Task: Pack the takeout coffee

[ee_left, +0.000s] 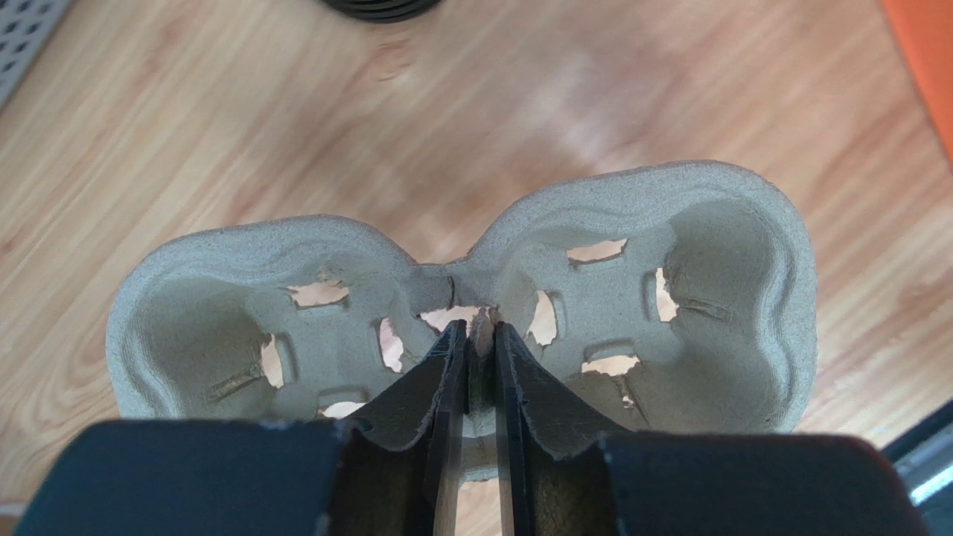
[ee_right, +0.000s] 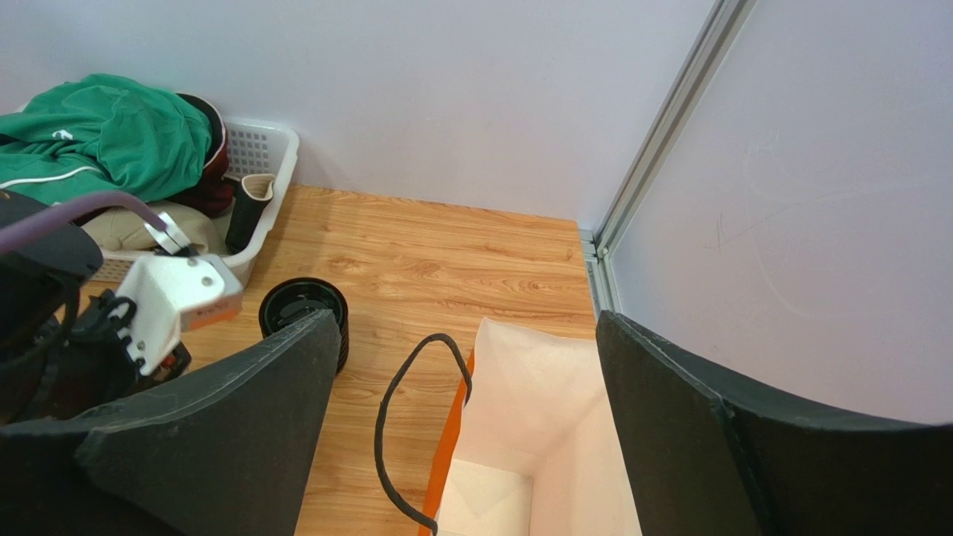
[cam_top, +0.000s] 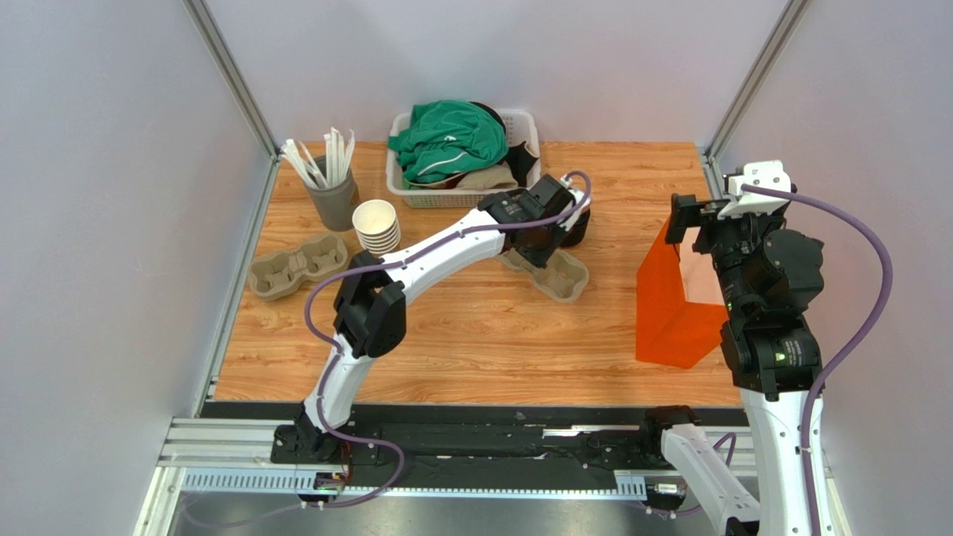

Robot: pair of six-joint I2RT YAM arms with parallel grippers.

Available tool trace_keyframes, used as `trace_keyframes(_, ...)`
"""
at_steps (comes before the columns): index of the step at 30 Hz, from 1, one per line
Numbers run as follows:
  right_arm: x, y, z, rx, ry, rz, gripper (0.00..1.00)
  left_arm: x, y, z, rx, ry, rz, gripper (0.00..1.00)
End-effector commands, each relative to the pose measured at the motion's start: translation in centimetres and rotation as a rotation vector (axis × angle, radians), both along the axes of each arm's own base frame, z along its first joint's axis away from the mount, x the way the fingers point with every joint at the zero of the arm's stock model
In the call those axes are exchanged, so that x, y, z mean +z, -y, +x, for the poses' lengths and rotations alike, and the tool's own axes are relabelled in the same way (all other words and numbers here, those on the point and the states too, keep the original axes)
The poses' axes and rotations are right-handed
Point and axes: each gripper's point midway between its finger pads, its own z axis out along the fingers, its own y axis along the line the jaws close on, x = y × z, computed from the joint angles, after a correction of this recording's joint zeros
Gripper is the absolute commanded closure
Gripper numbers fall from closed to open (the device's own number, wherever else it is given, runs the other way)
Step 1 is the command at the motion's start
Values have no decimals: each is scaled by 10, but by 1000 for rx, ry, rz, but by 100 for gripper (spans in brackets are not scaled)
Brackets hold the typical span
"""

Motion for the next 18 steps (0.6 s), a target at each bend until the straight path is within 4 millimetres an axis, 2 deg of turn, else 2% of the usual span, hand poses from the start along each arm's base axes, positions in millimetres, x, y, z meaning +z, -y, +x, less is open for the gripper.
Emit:
trace_keyframes(1, 10, 1, 0, -1, 23, -19, 8, 7, 25, 5, -47, 64, -39, 78)
trace_keyframes(3, 8, 0, 2, 2, 17, -20, 8, 8, 36, 1, -92, 87, -47, 78)
trace_keyframes(9, 5, -3, 3, 23, -1, -34, 7, -13, 55, -8, -170, 109, -24, 78)
trace_keyframes(18, -3, -2, 9, 14, -22, -40, 7, -35, 72, 2, -162, 126, -26, 72)
